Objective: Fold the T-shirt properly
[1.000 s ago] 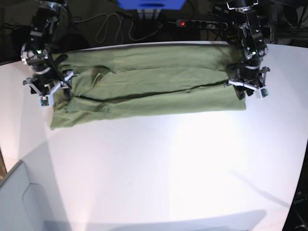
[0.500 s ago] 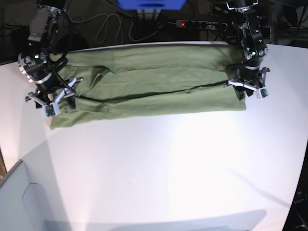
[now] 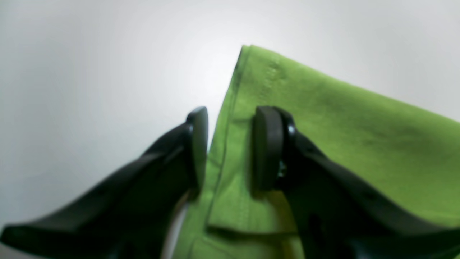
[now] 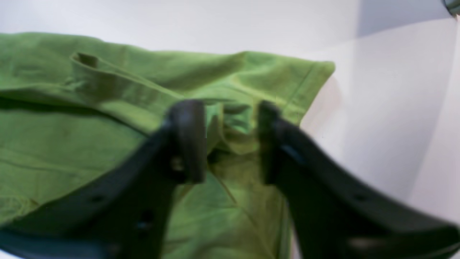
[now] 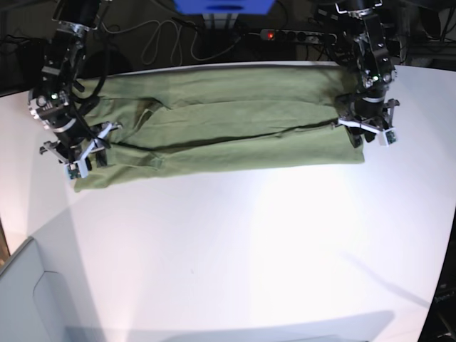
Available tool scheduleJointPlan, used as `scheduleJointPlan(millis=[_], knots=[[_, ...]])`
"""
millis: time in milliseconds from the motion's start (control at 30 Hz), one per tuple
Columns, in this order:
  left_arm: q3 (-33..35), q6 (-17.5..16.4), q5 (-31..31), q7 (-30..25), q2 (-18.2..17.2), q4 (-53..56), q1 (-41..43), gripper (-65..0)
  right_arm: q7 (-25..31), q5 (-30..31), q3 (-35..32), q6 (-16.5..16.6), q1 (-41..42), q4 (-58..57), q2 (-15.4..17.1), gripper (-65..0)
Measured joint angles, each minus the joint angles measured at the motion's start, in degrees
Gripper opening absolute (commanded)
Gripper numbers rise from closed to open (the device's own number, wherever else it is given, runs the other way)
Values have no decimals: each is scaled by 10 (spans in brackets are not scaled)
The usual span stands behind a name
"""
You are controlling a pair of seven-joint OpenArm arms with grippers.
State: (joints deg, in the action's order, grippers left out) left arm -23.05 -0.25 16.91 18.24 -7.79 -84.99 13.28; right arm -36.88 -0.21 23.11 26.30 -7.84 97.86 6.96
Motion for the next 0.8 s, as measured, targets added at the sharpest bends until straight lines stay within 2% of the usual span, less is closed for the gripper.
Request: scheduleJointPlan(millis=[100,233,367,500,667,800], knots=[[0,0,0,0,0,0,0,-440,0,0,0,0,0,0,0,-602],[0,0,0,0,0,0,0,-440,-2,0,0,0,0,0,0,-650],[0,0,0,0,0,0,0,-440,-2,0,0,9,-1,0,0,-650],[0,0,-2,0,0,0,0,-440,-2,0,2,55,-18,2,2,-650],[-1,0,-2,0,0,0,0,-440,-1,-2,4,60,-54,23,4,-650],[-1,0,-2,0,0,1,-1,-440,4,-2,5,62,-82,44,20,-650]])
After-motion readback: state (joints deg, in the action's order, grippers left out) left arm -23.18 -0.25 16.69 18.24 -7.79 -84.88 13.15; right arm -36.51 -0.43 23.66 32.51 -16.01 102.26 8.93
